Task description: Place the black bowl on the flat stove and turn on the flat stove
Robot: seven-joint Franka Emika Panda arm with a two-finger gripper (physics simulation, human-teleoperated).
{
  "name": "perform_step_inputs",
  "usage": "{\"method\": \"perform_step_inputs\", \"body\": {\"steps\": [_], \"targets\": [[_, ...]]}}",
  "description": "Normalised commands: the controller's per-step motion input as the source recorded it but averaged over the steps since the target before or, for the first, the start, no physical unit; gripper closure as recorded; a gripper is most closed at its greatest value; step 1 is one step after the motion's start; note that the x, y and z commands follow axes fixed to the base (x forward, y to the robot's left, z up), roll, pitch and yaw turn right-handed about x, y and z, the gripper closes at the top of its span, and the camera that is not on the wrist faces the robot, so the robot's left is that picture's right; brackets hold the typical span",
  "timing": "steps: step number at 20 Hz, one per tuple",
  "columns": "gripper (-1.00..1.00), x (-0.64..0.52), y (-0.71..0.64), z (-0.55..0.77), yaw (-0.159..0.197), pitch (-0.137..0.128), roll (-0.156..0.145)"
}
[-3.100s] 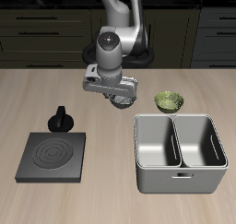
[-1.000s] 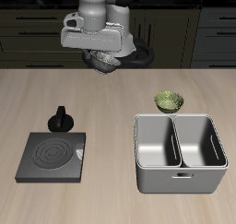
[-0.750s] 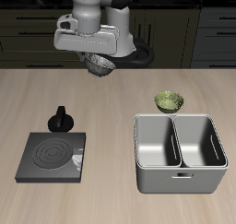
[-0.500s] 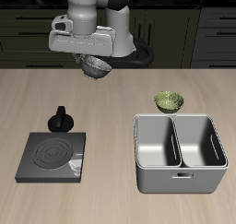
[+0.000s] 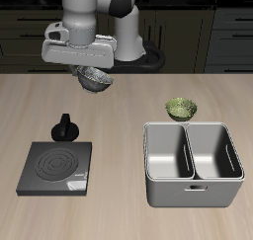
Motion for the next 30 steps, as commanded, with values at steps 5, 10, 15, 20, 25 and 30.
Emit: {"method": "perform_step_inputs", "body": {"steps": [5,10,15,20,25,30], "targets": [[1.00,0.49,-0.27,-0.02,-0.025,0.047,-0.036],[1.00,0.48,-0.31,0.06,-0.041,0.047,-0.056],[1.00,0.31,-0.19,0.08,-0.004,0.010,-0.026],[1.00,0.29,-0.13,0.08,-0.007,0.004,-0.010],[1.00,0.26,-0.12,0.01,-0.001,0.006,0.002],[1.00,0.15,-0.09,-0.01,-0.005,-0.004,-0.006]]}}
